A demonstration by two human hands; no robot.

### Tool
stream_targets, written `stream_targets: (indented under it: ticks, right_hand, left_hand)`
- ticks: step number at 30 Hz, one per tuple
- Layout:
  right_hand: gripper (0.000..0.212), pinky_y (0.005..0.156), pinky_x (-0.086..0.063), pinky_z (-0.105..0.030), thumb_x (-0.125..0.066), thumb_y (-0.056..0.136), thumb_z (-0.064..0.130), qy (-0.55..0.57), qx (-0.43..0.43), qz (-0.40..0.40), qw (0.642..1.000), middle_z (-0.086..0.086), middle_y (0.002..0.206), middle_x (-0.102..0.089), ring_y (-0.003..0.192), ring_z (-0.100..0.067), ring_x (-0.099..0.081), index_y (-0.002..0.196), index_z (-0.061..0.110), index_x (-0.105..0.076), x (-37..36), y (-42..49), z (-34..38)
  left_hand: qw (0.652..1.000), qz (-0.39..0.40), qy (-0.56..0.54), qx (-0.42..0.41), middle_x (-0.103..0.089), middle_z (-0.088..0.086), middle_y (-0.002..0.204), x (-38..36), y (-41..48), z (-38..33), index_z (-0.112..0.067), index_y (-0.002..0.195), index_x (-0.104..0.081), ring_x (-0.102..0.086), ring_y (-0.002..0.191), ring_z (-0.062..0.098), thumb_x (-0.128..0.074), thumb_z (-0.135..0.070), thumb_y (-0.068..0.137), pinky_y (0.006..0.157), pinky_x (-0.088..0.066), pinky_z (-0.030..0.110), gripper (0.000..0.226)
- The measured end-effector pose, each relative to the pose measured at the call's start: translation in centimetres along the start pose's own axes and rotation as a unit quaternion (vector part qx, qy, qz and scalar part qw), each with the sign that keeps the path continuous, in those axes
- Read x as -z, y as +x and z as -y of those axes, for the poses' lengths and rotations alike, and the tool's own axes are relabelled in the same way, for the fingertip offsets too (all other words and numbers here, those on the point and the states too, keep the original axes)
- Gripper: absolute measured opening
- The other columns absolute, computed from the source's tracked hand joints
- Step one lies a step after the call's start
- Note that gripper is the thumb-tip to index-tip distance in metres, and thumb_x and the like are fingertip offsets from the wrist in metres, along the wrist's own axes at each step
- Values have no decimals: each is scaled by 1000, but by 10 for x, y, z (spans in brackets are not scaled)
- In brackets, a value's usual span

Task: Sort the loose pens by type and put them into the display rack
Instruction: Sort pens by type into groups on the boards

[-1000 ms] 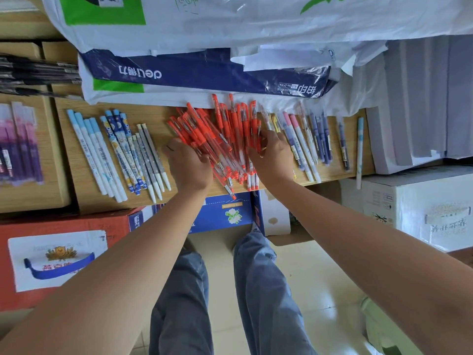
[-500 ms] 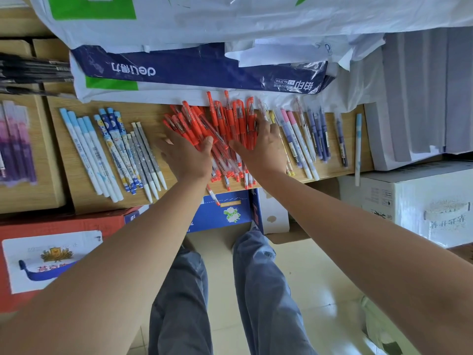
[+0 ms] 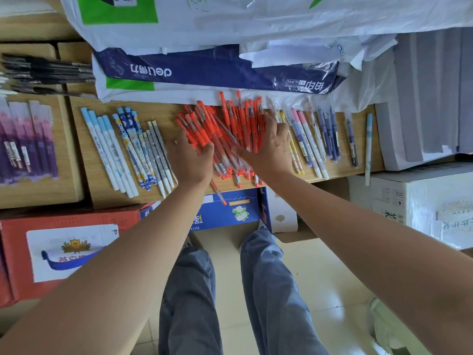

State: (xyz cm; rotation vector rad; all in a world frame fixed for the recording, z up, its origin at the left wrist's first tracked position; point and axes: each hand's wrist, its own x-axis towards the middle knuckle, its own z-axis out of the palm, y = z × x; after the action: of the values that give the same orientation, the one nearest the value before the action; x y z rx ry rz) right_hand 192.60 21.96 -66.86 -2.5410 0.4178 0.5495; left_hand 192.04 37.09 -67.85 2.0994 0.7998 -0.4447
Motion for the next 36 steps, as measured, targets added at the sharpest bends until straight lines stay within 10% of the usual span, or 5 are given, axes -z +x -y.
stream_targets:
  ticks: [9,17,36]
  right_hand:
    - [98,101,-37,-35,-70,77,56,-5,-1,2,1000,-14,136,-32,128,-27,-33,149,14,-19,-2,-3,0]
    - [94,96,-37,-32,-69,79,53,-9,13,0,1000,-14,136,-32,126,-26,-34,150,17,-19,-2,-4,-2]
    - [94,98,-36,-32,-67,79,56,-3,15,-10,1000,-13,137,-32,128,-25,-34,150,19,-18,-5,-5,-4]
  left_hand:
    - [1000,1,11,3,-38,14,131,3,-5,9,-31,144,-35,-51,114,30,-81,-44,70,102,-43,40,88]
    - [996,-89,5,8,-65,-3,86,6,6,8,-14,111,-55,-65,84,17,-64,3,76,80,-53,36,40]
    - [997,-52,60,-14,-72,6,93,16,-8,21,-8,103,-65,-66,87,21,-73,-18,81,82,-49,31,26]
